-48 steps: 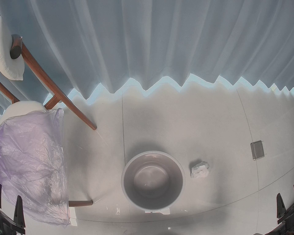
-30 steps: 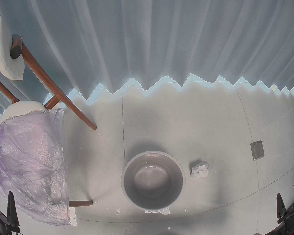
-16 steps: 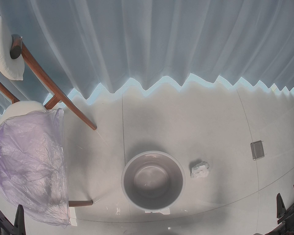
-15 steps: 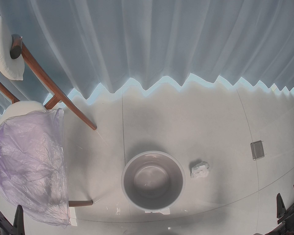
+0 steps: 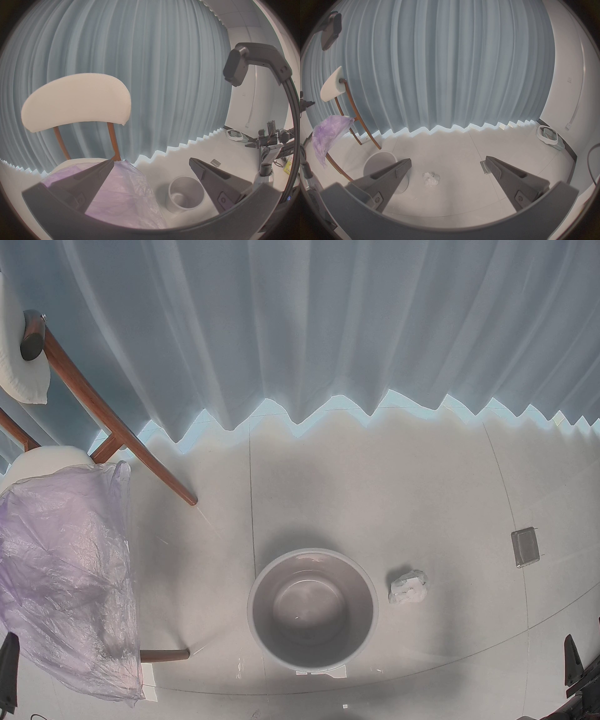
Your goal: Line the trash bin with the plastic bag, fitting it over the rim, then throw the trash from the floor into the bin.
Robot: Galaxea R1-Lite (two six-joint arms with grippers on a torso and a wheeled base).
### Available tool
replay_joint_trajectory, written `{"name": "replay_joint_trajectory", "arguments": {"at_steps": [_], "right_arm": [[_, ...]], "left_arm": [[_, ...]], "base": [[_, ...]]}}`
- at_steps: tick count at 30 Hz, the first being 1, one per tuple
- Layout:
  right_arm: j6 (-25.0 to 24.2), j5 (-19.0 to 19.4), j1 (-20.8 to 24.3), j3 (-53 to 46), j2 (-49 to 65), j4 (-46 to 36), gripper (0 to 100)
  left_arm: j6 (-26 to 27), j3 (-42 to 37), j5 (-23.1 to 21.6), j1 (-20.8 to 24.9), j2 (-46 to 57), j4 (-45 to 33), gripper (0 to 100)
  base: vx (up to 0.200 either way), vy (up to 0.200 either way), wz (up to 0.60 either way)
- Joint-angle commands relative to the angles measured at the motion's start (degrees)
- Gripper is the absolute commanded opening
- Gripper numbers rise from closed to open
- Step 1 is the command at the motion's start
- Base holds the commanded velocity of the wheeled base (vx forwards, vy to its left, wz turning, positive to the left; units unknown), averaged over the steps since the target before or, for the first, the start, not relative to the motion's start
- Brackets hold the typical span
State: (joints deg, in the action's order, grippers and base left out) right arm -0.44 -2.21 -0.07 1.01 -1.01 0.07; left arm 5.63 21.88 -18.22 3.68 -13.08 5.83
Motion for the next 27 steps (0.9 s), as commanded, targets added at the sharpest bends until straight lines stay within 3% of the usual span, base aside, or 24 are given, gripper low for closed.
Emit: {"name": "replay_joint_trajectory", "arguments": {"at_steps": [1, 9, 13, 17, 24, 25, 27], "right_arm": [[0.00, 0.01, -0.01, -1.01, 0.92, 0.01, 100], [0.00, 0.01, -0.01, -1.01, 0.92, 0.01, 100], [0.00, 0.01, -0.01, -1.01, 0.92, 0.01, 100], [0.00, 0.01, -0.01, -1.01, 0.92, 0.01, 100], [0.00, 0.01, -0.01, -1.01, 0.92, 0.01, 100], [0.00, 0.01, -0.01, -1.01, 0.92, 0.01, 100], [0.00, 0.01, -0.01, -1.01, 0.92, 0.01, 100]], "left_arm": [[0.61, 3.78, -0.94, 2.21, -9.60, 0.06, 100], [3.07, 6.86, -6.74, 2.38, -15.57, -0.29, 100], [6.67, 7.12, -12.80, 2.56, -18.91, -0.29, 100], [7.64, 7.21, -14.12, 3.26, -20.93, -0.38, 100], [7.64, 7.39, -14.21, 14.78, -24.45, -0.47, 100], [7.64, 7.39, -14.21, 14.78, -24.45, -0.47, 100], [7.55, 8.00, -14.21, 20.40, -26.29, -0.47, 100]], "base": [[0.000, 0.000, 0.00], [0.000, 0.000, 0.00], [0.000, 0.000, 0.00], [0.000, 0.000, 0.00], [0.000, 0.000, 0.00], [0.000, 0.000, 0.00], [0.000, 0.000, 0.00]]}}
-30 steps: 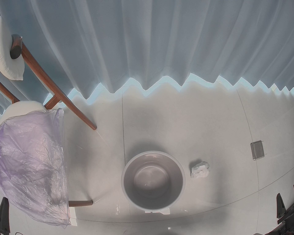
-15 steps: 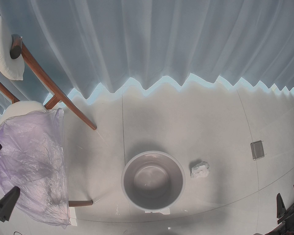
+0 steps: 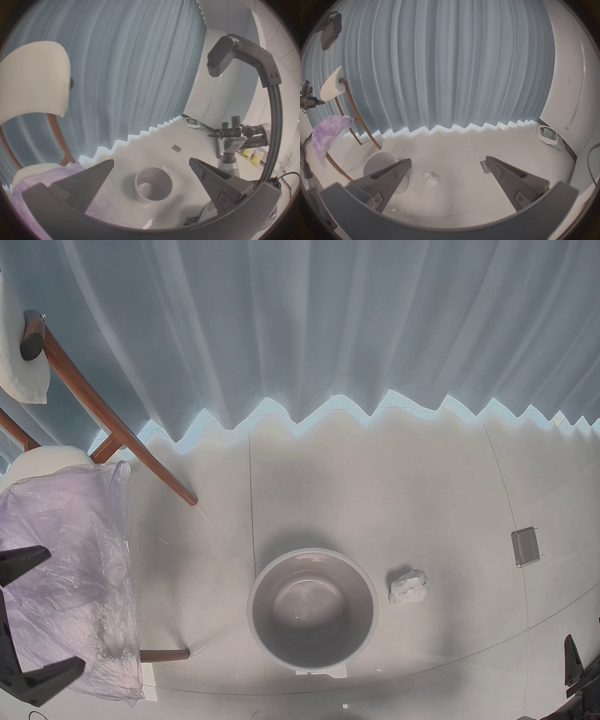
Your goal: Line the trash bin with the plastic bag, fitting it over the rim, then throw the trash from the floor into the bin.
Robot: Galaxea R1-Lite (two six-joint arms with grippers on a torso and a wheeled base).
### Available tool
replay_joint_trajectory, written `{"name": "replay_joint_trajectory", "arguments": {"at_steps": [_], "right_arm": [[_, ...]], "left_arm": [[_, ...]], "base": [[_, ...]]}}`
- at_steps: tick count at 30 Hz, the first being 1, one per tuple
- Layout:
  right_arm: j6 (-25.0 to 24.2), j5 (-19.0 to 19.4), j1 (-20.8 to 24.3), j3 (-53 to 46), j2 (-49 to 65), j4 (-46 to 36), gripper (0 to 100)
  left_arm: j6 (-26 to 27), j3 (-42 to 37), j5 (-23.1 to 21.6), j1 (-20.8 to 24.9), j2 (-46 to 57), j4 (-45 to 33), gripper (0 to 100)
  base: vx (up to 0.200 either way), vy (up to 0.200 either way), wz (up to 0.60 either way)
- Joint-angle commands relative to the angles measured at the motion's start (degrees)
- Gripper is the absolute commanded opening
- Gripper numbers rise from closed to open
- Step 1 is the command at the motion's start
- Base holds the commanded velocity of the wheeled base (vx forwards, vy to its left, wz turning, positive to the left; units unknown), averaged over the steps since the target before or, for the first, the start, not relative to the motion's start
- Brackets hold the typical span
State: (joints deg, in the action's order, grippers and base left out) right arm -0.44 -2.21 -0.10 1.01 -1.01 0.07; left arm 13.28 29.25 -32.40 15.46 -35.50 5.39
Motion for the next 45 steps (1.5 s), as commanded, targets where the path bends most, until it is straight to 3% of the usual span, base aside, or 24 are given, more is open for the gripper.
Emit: {"name": "replay_joint_trajectory", "arguments": {"at_steps": [1, 4, 5, 19, 25, 30, 31, 38, 44, 45], "right_arm": [[0.00, 0.01, 0.01, -1.01, 0.92, 0.01, 100], [0.00, 0.01, 0.01, -1.01, 0.92, 0.01, 100], [0.00, 0.01, 0.01, -1.01, 0.92, 0.01, 100], [0.00, 0.01, 0.01, -1.01, 0.92, 0.01, 100], [0.00, 0.01, 0.01, -1.01, 0.92, 0.01, 100], [0.00, 0.01, 0.01, -1.01, 0.92, 0.01, 100], [0.00, 0.01, 0.01, -1.01, 0.92, 0.01, 100], [0.00, 0.01, 0.01, -1.01, 0.92, 0.01, 100], [0.00, 0.01, 0.01, -1.01, 0.92, 0.01, 100], [0.00, 0.01, 0.01, -1.01, 0.92, 0.01, 100]], "left_arm": [[-0.09, 0.90, -0.03, 10.38, -4.67, -0.11, 100], [-0.18, 1.08, 0.06, 11.61, -5.19, -0.11, 100], [-0.18, 0.46, 0.06, 14.78, -6.16, -0.47, 100], [0.00, 0.11, 0.23, 22.34, -7.48, -9.17, 100], [0.35, 0.29, 0.50, 22.34, -8.45, -9.17, 100], [0.35, 0.37, 3.57, 22.34, -9.06, -9.08, 100], [0.61, 0.37, 14.91, 22.34, -10.03, -9.17, 100], [1.84, 2.04, 37.59, 22.95, -13.19, -8.64, 100], [6.41, 2.04, 48.40, 25.15, -13.37, -8.73, 100], [9.49, 2.13, 53.32, 25.32, -13.46, -8.64, 100]], "base": [[0.000, 0.000, 0.00], [0.000, 0.000, 0.00], [0.000, 0.000, 0.00], [0.000, 0.000, 0.00], [0.000, 0.000, 0.00], [0.000, 0.000, 0.00], [0.000, 0.000, 0.00], [0.000, 0.000, 0.00], [0.000, 0.000, 0.00], [0.000, 0.000, 0.00]]}}
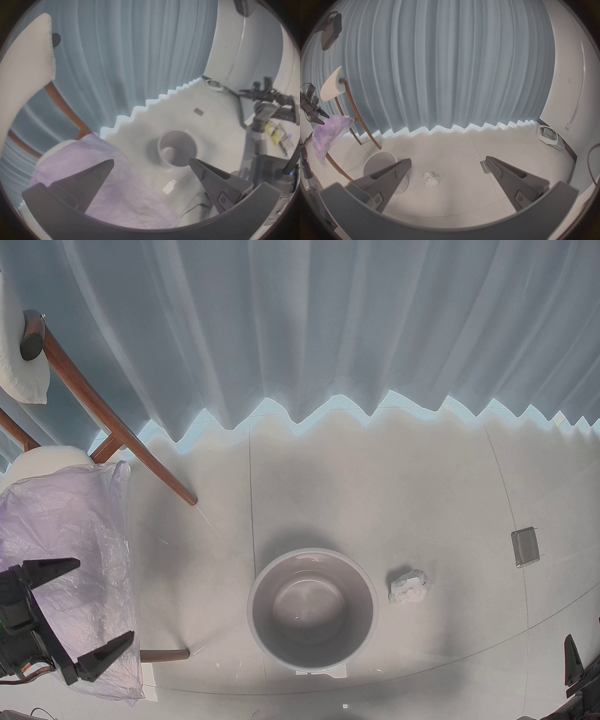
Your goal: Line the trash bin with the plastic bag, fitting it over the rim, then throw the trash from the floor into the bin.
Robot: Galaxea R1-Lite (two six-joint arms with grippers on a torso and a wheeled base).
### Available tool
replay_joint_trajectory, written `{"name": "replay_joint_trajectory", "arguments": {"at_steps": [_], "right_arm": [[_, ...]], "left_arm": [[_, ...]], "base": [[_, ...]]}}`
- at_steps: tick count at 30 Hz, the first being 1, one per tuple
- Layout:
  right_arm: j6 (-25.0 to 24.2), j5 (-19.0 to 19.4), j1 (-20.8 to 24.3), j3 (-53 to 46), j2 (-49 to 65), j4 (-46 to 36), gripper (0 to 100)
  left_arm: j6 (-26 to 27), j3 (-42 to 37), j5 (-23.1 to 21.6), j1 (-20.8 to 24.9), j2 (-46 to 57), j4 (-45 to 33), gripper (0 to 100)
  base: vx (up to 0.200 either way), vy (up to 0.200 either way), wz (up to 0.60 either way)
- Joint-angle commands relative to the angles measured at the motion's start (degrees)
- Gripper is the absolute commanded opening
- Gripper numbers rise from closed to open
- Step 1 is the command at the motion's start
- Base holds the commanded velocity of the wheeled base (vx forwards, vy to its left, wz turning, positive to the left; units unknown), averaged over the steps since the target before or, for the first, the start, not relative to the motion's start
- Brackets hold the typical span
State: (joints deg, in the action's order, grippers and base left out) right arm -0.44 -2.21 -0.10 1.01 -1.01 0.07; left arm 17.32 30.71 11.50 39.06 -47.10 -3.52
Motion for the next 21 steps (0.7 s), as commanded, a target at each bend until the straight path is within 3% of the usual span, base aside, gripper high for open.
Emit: {"name": "replay_joint_trajectory", "arguments": {"at_steps": [1, 3, 6, 10, 13, 21], "right_arm": [[0.00, 0.01, 0.01, -1.01, 0.92, 0.01, 100], [0.00, 0.01, 0.01, -1.01, 0.92, 0.01, 100], [0.00, 0.01, 0.01, -1.01, 0.92, 0.01, 100], [0.00, 0.01, 0.01, -1.01, 0.92, 0.01, 100], [0.00, 0.01, 0.01, -1.01, 0.92, 0.01, 100], [0.00, 0.01, 0.01, -1.01, 0.92, 0.01, 100]], "left_arm": [[6.58, 0.67, 11.44, 1.72, -1.85, 0.18, 100], [8.43, 0.58, 14.96, 1.72, -1.67, 0.10, 100], [13.79, 0.41, 24.98, 1.63, -1.32, 0.36, 100], [23.19, 0.76, 42.03, 2.34, 1.23, 0.71, 100], [27.94, 0.14, 45.90, 4.18, 2.10, 3.35, 100], [29.17, -3.55, 48.45, 4.71, 1.05, 14.60, 100]], "base": [[0.000, 0.000, 0.00], [0.000, 0.000, 0.00], [0.000, 0.000, 0.00], [0.000, 0.000, 0.00], [0.000, 0.000, 0.00], [0.000, 0.000, 0.00]]}}
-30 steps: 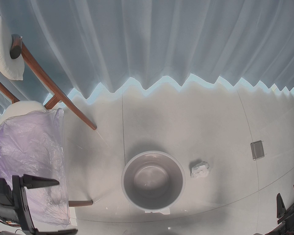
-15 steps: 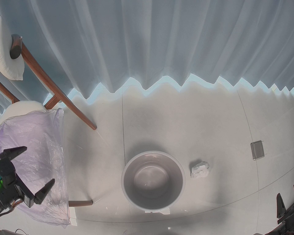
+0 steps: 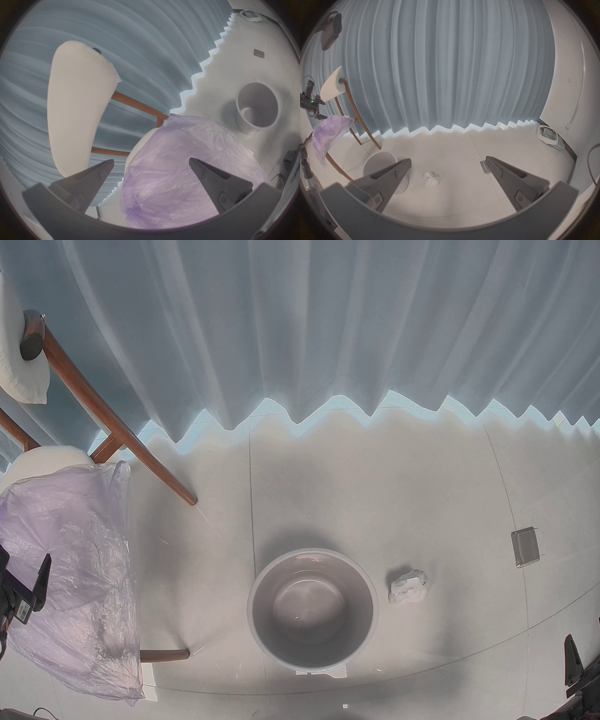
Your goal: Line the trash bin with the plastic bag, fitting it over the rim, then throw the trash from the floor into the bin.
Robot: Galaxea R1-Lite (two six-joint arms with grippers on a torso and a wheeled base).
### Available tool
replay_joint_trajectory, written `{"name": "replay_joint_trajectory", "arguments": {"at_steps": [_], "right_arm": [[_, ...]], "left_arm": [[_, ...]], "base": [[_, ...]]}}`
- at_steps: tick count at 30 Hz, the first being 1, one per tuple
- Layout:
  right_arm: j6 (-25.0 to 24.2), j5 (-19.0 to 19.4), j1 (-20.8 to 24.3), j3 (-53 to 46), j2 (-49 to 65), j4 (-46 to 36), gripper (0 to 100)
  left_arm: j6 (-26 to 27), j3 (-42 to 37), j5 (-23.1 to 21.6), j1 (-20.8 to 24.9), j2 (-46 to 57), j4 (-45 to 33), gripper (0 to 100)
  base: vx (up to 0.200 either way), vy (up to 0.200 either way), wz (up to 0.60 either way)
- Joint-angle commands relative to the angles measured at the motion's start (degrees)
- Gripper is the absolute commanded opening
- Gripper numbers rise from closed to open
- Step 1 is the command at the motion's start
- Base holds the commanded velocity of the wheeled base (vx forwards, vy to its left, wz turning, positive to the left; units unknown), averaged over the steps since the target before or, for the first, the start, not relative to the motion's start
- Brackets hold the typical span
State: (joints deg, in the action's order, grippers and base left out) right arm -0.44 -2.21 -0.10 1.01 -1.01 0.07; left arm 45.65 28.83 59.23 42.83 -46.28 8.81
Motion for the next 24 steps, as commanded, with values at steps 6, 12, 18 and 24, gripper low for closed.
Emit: {"name": "replay_joint_trajectory", "arguments": {"at_steps": [6, 12, 18, 24], "right_arm": [[0.00, 0.01, 0.01, -1.01, 0.92, 0.01, 100], [0.00, 0.01, 0.01, -1.01, 0.92, 0.01, 100], [0.00, 0.01, 0.01, -1.01, 1.01, 0.01, 100], [0.00, 0.01, 0.01, -1.01, 0.92, 0.01, 100]], "left_arm": [[2.69, -1.41, 0.71, 0.94, 0.13, 2.44, 100], [2.42, -0.88, 0.36, 1.56, -2.94, 2.96, 100], [2.42, -1.23, 0.71, 3.32, -11.91, 11.84, 100], [2.25, -1.94, 7.21, 10.52, -21.58, 21.16, 100]], "base": [[0.000, 0.000, 0.00], [0.000, 0.000, 0.00], [0.000, 0.000, 0.00], [0.000, 0.000, 0.00]]}}
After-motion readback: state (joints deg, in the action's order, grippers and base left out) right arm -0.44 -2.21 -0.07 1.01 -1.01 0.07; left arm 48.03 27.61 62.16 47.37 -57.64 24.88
